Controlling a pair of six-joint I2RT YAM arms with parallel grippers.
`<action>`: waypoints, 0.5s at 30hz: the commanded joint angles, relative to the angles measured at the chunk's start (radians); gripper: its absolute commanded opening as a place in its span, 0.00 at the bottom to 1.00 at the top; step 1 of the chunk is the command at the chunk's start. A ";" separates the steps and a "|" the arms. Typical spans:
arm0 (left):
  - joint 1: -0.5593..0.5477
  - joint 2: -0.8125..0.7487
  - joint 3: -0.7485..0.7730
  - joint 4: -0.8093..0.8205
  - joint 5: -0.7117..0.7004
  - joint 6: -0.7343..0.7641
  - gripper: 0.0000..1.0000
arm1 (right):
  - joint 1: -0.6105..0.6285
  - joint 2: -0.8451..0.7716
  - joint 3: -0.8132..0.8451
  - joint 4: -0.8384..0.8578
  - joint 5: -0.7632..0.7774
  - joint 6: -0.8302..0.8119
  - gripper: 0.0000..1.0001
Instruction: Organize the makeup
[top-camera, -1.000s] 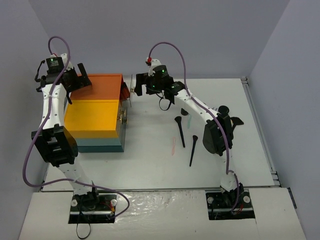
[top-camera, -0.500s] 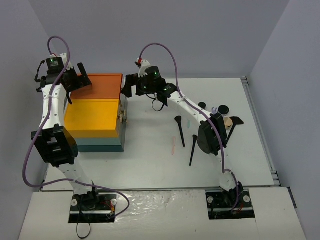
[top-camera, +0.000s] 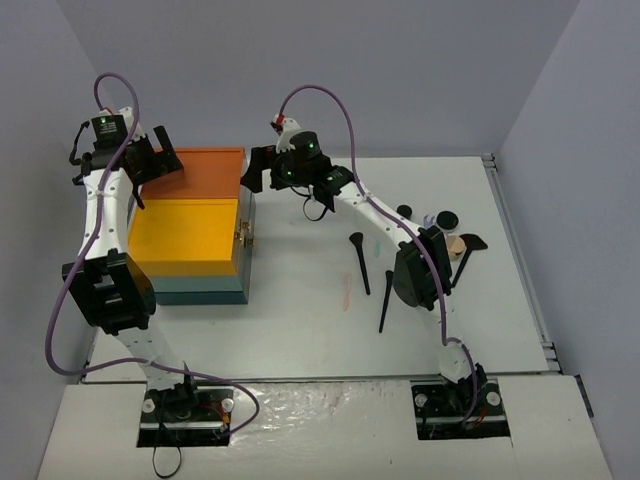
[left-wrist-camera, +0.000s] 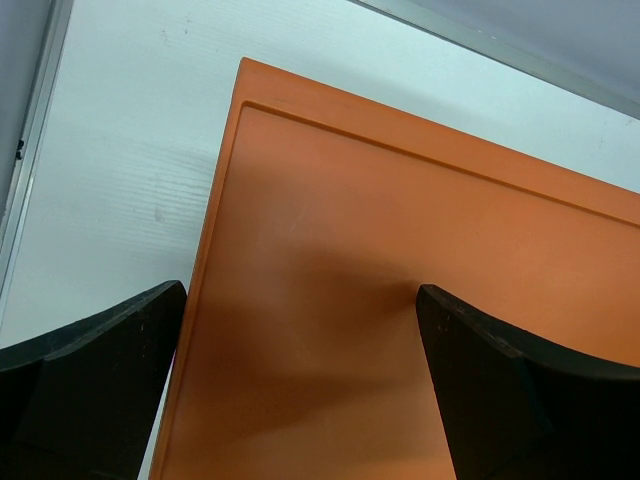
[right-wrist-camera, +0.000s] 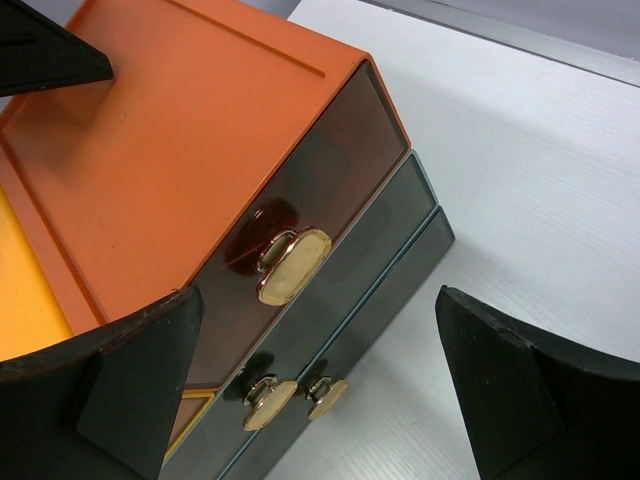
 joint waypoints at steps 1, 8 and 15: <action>-0.033 -0.079 0.114 -0.023 0.074 -0.024 0.97 | 0.017 -0.112 -0.004 0.119 -0.023 -0.009 1.00; -0.049 -0.163 0.209 -0.103 -0.004 0.004 0.97 | 0.007 -0.340 -0.222 0.116 -0.019 -0.005 0.99; -0.147 -0.369 0.058 -0.150 -0.114 0.058 0.97 | 0.042 -0.479 -0.434 0.110 -0.072 0.084 0.87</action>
